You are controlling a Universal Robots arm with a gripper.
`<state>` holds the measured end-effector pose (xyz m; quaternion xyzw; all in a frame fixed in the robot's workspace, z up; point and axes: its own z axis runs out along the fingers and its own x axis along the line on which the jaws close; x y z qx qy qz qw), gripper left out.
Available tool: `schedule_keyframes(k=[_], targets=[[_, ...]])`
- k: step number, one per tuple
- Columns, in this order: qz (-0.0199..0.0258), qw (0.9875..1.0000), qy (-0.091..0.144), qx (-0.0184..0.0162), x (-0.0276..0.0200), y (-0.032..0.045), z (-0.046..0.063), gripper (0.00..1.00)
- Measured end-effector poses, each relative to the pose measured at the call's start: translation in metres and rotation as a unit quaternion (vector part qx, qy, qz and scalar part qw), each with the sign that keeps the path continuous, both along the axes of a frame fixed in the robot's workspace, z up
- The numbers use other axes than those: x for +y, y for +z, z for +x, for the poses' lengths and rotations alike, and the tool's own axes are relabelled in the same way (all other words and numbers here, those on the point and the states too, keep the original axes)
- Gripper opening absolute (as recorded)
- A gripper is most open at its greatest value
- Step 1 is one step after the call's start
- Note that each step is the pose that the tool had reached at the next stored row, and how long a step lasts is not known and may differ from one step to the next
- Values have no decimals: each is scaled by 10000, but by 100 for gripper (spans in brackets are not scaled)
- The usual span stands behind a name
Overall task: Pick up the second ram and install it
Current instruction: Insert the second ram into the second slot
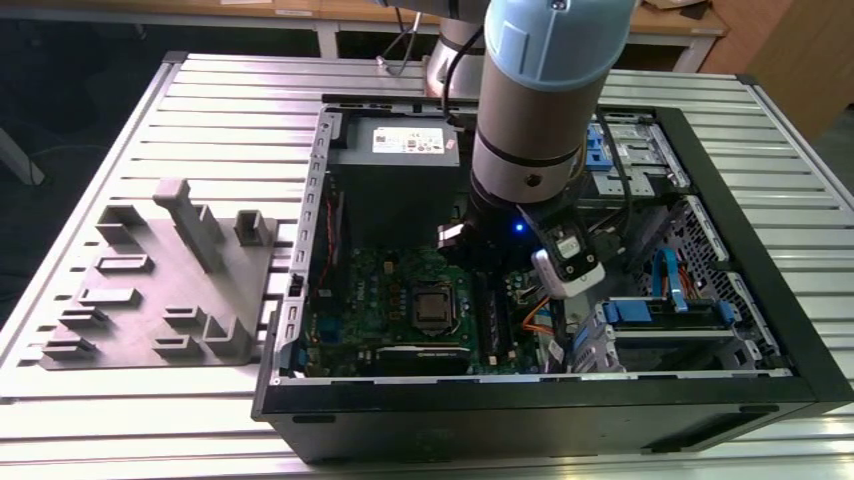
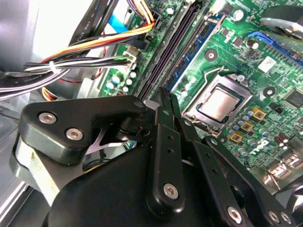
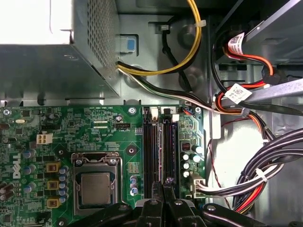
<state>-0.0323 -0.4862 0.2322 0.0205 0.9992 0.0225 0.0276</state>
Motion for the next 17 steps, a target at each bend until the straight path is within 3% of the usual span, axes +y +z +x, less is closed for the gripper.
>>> schedule_keyframes(k=[17], targets=[[1,10000,77,-1,0,-28,-27,9]])
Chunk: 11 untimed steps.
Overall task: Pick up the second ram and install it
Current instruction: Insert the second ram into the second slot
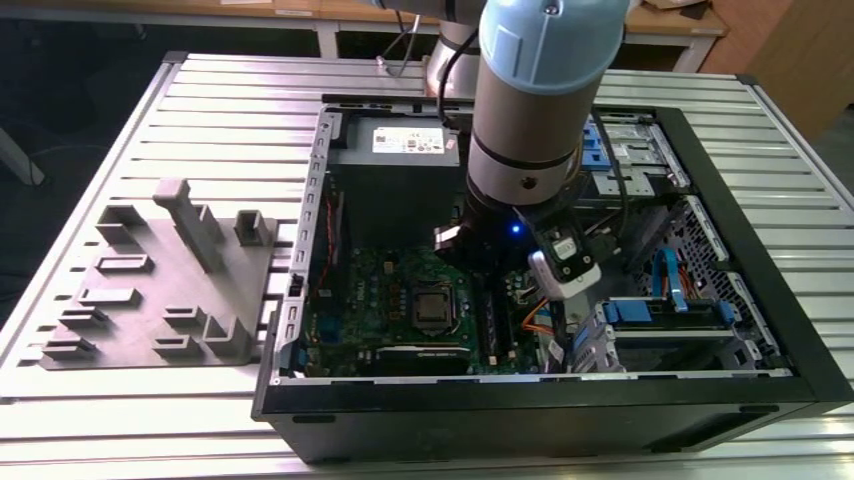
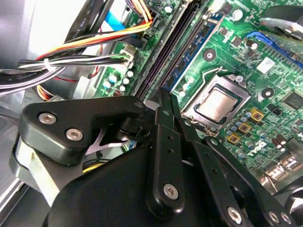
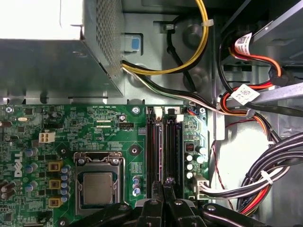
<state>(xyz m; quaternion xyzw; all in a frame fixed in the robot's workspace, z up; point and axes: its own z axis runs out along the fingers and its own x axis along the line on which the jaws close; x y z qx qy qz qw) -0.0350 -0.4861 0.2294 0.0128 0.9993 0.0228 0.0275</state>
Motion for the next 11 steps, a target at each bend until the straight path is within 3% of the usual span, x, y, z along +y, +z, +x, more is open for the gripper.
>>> schedule_keyframes(k=[11], targets=[[3,10000,0,0,7,-19,0,9]])
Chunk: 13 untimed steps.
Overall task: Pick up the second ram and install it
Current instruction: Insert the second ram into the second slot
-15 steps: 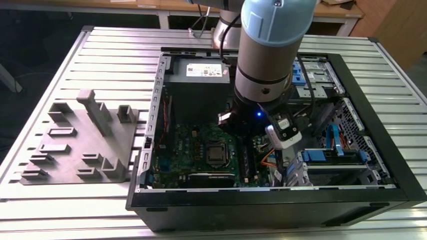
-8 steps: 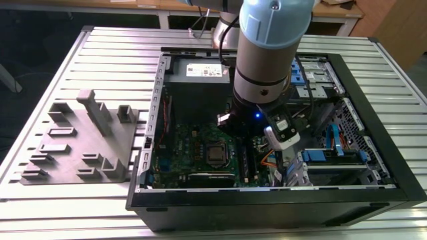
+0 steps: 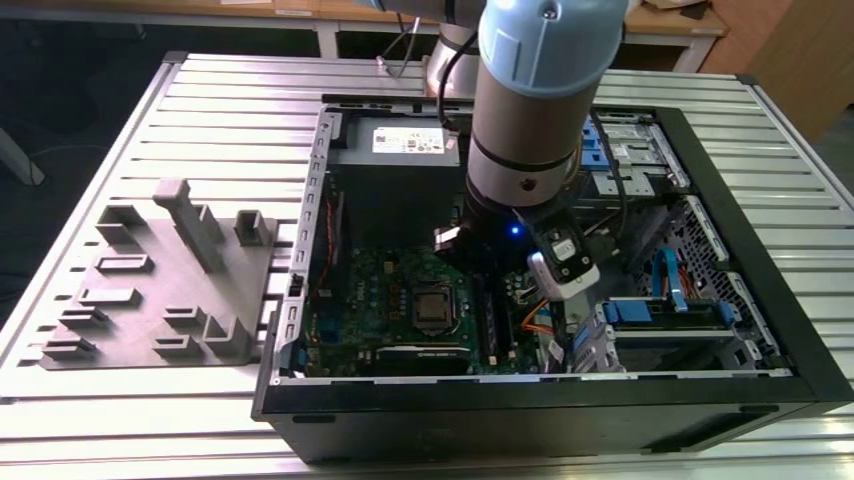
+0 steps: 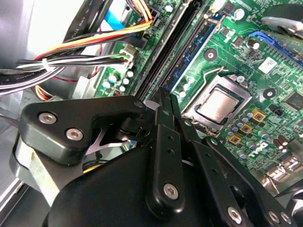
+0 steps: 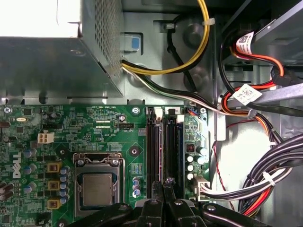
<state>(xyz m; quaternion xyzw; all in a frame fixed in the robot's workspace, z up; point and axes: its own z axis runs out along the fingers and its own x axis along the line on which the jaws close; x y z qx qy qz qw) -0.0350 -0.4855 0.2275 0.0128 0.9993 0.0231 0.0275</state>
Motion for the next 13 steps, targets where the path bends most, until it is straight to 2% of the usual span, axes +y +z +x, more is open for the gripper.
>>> schedule_keyframes(k=[13], targets=[[-1,10000,0,0,9,-16,0,9]])
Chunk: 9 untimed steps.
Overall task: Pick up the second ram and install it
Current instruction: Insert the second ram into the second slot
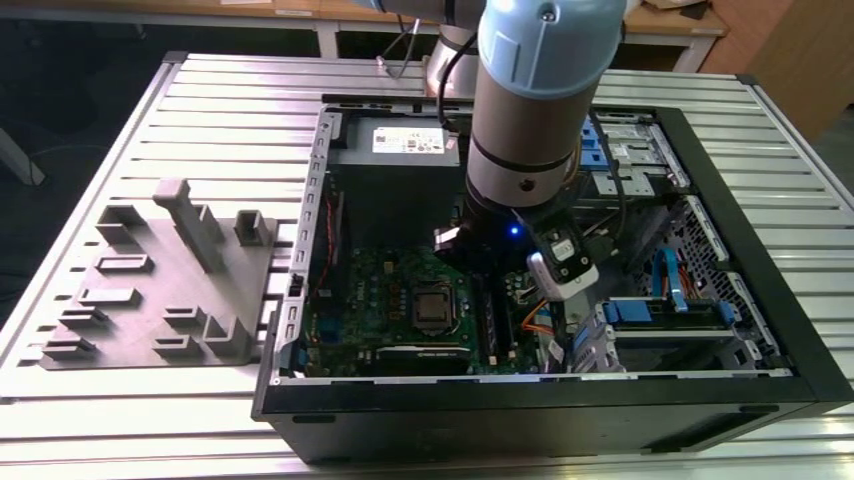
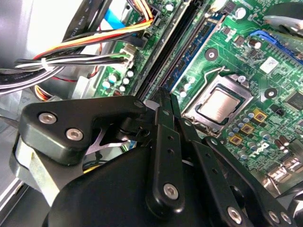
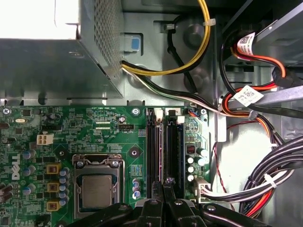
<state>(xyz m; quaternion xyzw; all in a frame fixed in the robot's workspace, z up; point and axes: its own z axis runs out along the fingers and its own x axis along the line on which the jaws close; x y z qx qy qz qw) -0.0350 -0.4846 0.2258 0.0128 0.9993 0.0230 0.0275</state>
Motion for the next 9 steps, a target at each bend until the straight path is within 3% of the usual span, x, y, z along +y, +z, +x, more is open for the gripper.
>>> schedule_keyframes(k=[9], targets=[[-3,10000,0,0,-5,-1,0,9]])
